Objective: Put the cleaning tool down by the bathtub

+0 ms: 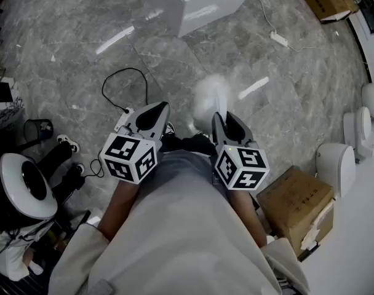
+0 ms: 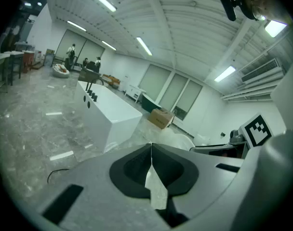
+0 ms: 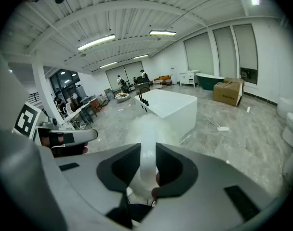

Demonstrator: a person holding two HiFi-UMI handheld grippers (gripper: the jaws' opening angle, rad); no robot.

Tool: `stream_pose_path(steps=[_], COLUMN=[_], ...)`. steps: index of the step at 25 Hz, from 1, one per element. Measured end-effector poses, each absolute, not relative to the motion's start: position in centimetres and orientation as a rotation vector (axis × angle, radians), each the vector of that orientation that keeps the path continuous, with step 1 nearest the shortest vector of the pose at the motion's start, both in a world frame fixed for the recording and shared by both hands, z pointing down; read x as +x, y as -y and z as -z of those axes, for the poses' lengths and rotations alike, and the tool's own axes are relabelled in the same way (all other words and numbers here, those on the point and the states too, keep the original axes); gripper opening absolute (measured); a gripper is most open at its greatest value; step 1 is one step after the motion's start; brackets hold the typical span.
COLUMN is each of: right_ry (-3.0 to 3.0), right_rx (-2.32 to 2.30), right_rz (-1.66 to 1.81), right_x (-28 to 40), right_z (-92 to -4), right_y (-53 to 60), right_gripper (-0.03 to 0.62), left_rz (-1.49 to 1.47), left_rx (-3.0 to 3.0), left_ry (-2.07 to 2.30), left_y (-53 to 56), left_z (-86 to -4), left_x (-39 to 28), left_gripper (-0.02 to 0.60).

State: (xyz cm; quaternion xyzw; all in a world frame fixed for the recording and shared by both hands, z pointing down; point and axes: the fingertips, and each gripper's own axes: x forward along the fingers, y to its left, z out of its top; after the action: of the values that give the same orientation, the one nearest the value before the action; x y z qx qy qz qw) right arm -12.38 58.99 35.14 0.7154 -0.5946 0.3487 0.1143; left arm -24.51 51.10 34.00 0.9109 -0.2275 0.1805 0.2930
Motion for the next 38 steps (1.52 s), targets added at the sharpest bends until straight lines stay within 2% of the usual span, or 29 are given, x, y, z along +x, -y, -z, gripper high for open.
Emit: stream_pose_path(steps=[9,22,38], right_ry=[1.722,1.786,1.882], right_rx=[2.083,2.095,2.072], right_rz=[-0.985,-1.128,-1.171], right_x=[-13.6,-11.0,-1.2], right_z=[-35.4,-37.2,-37.1], right_y=[-59.0,-55.3,-43.1], right_gripper=[0.089,0.087,0.088], left_rz=[-0.471,-0.543,-0.584], left_rx=[2.418,2.382,2.410], left_ry=[0.582,0.618,0.616], left_y=[-50.7,-48.0,-37.8], left_z=[-34.2,-35.3,-34.4], left_x=[-25.0,-23.2,-13.3], left_gripper=[0.009,0.009,0.009])
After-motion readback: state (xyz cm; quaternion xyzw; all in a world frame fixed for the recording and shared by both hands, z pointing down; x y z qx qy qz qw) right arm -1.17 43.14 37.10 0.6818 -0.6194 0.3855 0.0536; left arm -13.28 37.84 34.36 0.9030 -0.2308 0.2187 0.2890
